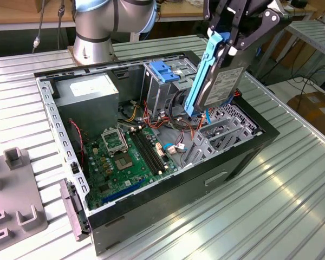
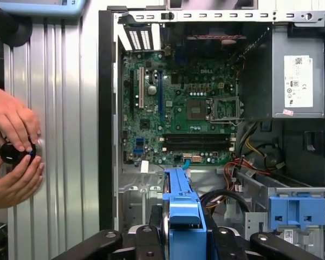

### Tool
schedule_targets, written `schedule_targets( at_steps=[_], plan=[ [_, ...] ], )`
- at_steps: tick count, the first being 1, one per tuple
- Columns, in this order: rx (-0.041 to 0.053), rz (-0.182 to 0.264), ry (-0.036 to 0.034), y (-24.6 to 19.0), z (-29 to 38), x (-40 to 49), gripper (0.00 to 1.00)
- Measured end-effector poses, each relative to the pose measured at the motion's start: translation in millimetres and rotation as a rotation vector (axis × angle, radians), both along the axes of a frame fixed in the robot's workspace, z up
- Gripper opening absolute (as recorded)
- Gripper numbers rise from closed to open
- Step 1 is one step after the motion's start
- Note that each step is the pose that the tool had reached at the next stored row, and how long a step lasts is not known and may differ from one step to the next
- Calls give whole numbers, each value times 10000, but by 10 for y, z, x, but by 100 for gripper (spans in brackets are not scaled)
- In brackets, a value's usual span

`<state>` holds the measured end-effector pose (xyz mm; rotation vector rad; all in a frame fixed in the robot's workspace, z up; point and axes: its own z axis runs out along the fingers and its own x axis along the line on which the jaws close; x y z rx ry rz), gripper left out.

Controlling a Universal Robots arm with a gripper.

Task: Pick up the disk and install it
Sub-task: 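Insert the disk into the insertion slot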

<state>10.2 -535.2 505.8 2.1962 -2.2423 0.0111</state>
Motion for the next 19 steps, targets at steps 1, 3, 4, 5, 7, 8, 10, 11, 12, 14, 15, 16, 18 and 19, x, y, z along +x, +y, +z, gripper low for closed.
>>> schedule_targets(
  at_steps=[1,3,4,5,7,8,10,11,12,14,15,16,18,19],
  plan=[
    [-2,-1,0,-9,-6,45,37],
    [1,0,0,-24,-22,138,37],
    [-2,0,0,-31,-28,188,37],
    [-3,0,1,-42,-37,258,37],
    [-2,-1,0,-56,-51,321,37],
    [-2,-1,0,-76,-61,348,37],
    [0,-5,0,-165,-110,363,37],
    [-2,-31,1,-175,-145,368,37],
    [-2,-52,0,-179,-168,370,37],
    [-2,-73,0,-195,-210,376,37],
    [-2,-91,0,-213,-230,382,37],
    [-1,-128,0,-233,-252,385,37],
    [-1,-183,1,-254,-284,390,37],
    [0,-218,0,-262,-322,402,37]
  ],
)
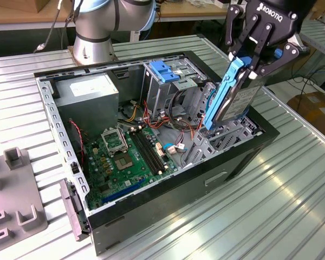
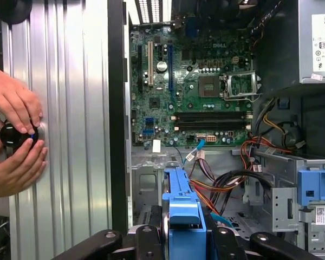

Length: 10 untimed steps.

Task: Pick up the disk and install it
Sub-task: 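Insert the disk into the insertion slot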

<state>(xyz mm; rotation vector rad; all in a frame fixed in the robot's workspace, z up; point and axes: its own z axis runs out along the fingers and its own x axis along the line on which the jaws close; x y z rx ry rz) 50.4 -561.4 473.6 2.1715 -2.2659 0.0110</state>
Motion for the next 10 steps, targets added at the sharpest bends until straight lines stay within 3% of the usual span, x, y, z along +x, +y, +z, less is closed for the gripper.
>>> schedule_targets(
  at_steps=[4,10],
  plan=[
    [-2,-174,0,-7,-112,13,37],
    [-1,-271,1,-7,-207,36,37]
  ],
)
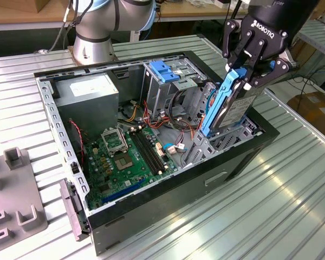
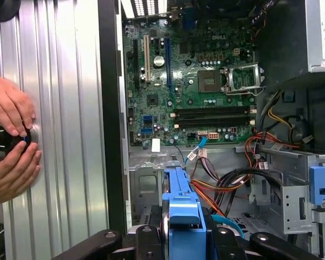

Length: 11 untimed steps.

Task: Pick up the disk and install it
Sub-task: 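Insert the disk into the insertion slot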

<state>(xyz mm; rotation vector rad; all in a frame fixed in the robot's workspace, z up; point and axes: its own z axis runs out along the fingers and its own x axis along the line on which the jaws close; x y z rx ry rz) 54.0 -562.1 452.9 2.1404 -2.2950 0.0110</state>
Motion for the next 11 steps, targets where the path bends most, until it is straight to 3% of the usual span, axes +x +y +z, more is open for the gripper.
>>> schedule_targets(
  at_steps=[11],
  plan=[
    [0,-1,0,0,-58,4,37]
  ],
)
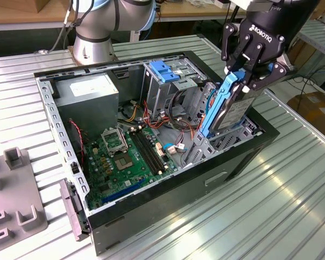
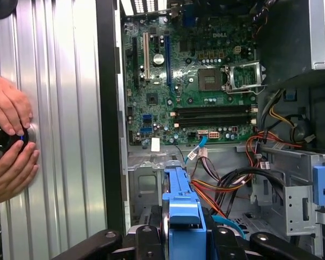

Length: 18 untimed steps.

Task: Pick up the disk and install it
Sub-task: 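Insert the disk into the insertion slot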

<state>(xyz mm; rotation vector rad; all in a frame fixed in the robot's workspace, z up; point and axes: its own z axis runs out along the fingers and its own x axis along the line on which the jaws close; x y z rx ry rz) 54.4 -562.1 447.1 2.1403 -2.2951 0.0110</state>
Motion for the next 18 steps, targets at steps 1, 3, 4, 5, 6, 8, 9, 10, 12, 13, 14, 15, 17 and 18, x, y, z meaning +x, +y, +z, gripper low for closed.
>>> schedule_targets(
  at_steps=[1,3,4,5,6,8,9,10,12,13,14,15,17,18],
  plan=[
    [0,0,0,0,-3,0,37],
    [-1,0,0,0,-9,0,37],
    [-1,0,0,0,-9,0,37],
    [-1,1,0,0,-9,0,37],
    [0,11,0,0,-9,4,37],
    [2,23,-1,0,-10,9,37],
    [1,27,-1,0,-10,11,37],
    [-1,35,0,0,-10,15,37],
    [-1,48,0,0,-16,21,37],
    [1,61,0,0,-23,22,37],
    [1,89,0,0,-31,22,37],
    [0,102,0,0,-35,22,37],
    [0,132,0,0,-48,22,37],
    [0,151,0,0,-59,22,37]
  ],
)
